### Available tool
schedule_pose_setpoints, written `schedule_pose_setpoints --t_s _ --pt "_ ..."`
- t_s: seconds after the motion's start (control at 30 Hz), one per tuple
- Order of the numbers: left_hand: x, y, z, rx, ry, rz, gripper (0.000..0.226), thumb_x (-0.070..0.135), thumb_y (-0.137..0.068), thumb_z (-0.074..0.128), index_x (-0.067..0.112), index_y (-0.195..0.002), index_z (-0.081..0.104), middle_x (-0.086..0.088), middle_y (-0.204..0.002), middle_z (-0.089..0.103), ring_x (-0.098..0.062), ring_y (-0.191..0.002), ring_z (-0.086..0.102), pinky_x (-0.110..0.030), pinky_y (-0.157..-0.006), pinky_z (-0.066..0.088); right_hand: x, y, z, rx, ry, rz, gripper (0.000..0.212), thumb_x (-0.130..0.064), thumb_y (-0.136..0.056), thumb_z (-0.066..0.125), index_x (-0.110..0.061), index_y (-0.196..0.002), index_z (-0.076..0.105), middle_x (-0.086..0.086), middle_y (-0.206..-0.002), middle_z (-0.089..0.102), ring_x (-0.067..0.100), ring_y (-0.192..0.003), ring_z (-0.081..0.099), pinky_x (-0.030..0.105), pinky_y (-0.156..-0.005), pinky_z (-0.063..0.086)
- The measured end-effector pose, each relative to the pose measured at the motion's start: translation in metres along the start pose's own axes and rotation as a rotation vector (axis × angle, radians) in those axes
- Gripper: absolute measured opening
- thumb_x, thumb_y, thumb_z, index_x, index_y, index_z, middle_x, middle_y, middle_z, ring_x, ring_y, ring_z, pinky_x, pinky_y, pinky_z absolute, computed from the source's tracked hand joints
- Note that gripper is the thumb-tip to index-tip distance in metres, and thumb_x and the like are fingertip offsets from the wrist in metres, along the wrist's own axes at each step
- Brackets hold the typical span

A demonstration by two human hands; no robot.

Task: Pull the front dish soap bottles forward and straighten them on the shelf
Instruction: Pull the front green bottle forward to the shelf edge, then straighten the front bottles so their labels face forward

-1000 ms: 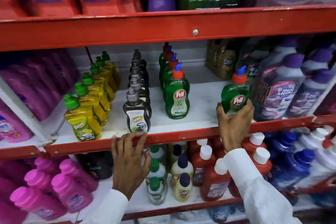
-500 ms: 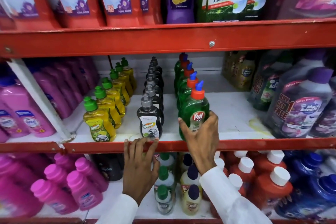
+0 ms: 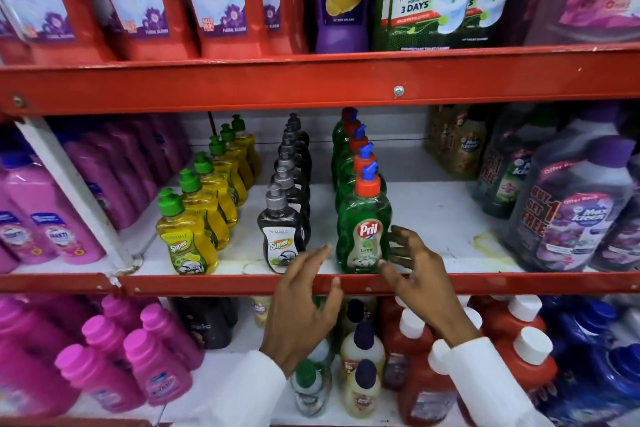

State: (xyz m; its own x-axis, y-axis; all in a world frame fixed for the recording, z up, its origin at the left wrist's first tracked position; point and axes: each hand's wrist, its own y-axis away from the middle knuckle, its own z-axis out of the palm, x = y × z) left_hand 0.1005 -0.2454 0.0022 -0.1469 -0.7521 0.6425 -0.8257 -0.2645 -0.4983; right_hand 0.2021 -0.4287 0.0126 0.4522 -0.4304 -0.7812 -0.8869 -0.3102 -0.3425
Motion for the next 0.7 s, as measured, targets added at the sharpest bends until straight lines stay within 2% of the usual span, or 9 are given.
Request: schedule_pose_setpoints --t_s 0.07,0.13,0.2,0.23,0.3,0.4,0.5,0.7 --pt "0.005 -0.016 0.007 -0.052 0.028 -0.051 0.054 0.043 -0.090 0.063 0.023 -0.140 0.054 0.003 -0.136 0.062 -0.011 -0.119 0.059 -0.031 -0.106 0.049 0.003 -0.005 -0.006 -0.067 0.033 -0.045 0.052 -0.025 -0.086 0.073 -0.019 -0.134 0.052 -0.006 -0.122 0.070 0.008 -0.108 0.068 0.027 -0.097 0.054" --pt "0.004 -0.029 0.011 -0.071 0.057 -0.075 0.053 0.036 -0.089 0.072 0.019 -0.137 0.058 -0.002 -0.129 0.070 -0.009 -0.111 0.066 -0.029 -0.099 0.054 0.003 -0.009 -0.007 -0.111 0.043 -0.064 0.049 -0.029 -0.086 0.074 -0.020 -0.131 0.056 -0.005 -0.121 0.072 0.006 -0.108 0.068 0.026 -0.096 0.054" --pt "0.001 -0.038 0.014 -0.092 0.109 -0.098 0.049 0.028 -0.087 0.078 0.016 -0.132 0.063 0.001 -0.122 0.074 0.006 -0.097 0.067 -0.020 -0.092 0.056 0.005 -0.011 -0.006 -0.129 0.031 -0.065 0.046 -0.031 -0.086 0.074 -0.021 -0.128 0.058 -0.005 -0.121 0.072 0.006 -0.107 0.068 0.025 -0.095 0.054" --pt "-0.001 -0.040 0.015 -0.100 0.131 -0.112 0.048 0.026 -0.086 0.079 0.016 -0.130 0.065 0.006 -0.118 0.074 0.016 -0.091 0.065 -0.015 -0.089 0.055 0.007 -0.011 -0.006 -0.133 0.031 -0.066 0.045 -0.032 -0.086 0.074 -0.021 -0.127 0.058 -0.005 -0.121 0.072 0.006 -0.107 0.067 0.023 -0.094 0.053" --pt "-0.004 -0.042 0.016 -0.109 0.164 -0.131 0.046 0.023 -0.085 0.081 0.017 -0.128 0.066 0.018 -0.109 0.070 0.024 -0.087 0.062 -0.008 -0.085 0.053 0.010 -0.012 -0.006 -0.134 0.040 -0.069 0.045 -0.032 -0.086 0.073 -0.021 -0.127 0.057 -0.005 -0.122 0.071 0.006 -0.107 0.067 0.016 -0.092 0.051" --pt "-0.008 -0.043 0.018 -0.108 0.204 -0.143 0.042 0.022 -0.085 0.081 0.020 -0.125 0.068 0.021 -0.107 0.072 0.016 -0.095 0.067 -0.019 -0.091 0.058 0.010 -0.011 -0.005 -0.132 0.036 -0.066 0.045 -0.032 -0.087 0.072 -0.021 -0.128 0.056 -0.005 -0.123 0.069 0.007 -0.108 0.066 0.001 -0.085 0.044" --pt "-0.009 -0.044 0.020 -0.114 0.226 -0.142 0.041 0.022 -0.085 0.081 0.021 -0.124 0.069 0.011 -0.113 0.076 0.006 -0.100 0.070 -0.030 -0.096 0.059 0.011 -0.010 -0.004 -0.116 0.038 -0.054 0.046 -0.034 -0.087 0.071 -0.021 -0.128 0.055 -0.005 -0.123 0.068 0.007 -0.108 0.065 -0.002 -0.083 0.042" --pt "-0.005 -0.043 0.017 -0.130 0.236 -0.129 0.043 0.024 -0.087 0.078 0.021 -0.129 0.066 0.006 -0.120 0.076 -0.001 -0.106 0.071 -0.038 -0.099 0.059 0.010 -0.007 -0.003 -0.075 0.020 -0.020 0.047 -0.030 -0.084 0.076 -0.021 -0.125 0.056 -0.007 -0.116 0.070 0.009 -0.105 0.068 -0.004 -0.079 0.041"
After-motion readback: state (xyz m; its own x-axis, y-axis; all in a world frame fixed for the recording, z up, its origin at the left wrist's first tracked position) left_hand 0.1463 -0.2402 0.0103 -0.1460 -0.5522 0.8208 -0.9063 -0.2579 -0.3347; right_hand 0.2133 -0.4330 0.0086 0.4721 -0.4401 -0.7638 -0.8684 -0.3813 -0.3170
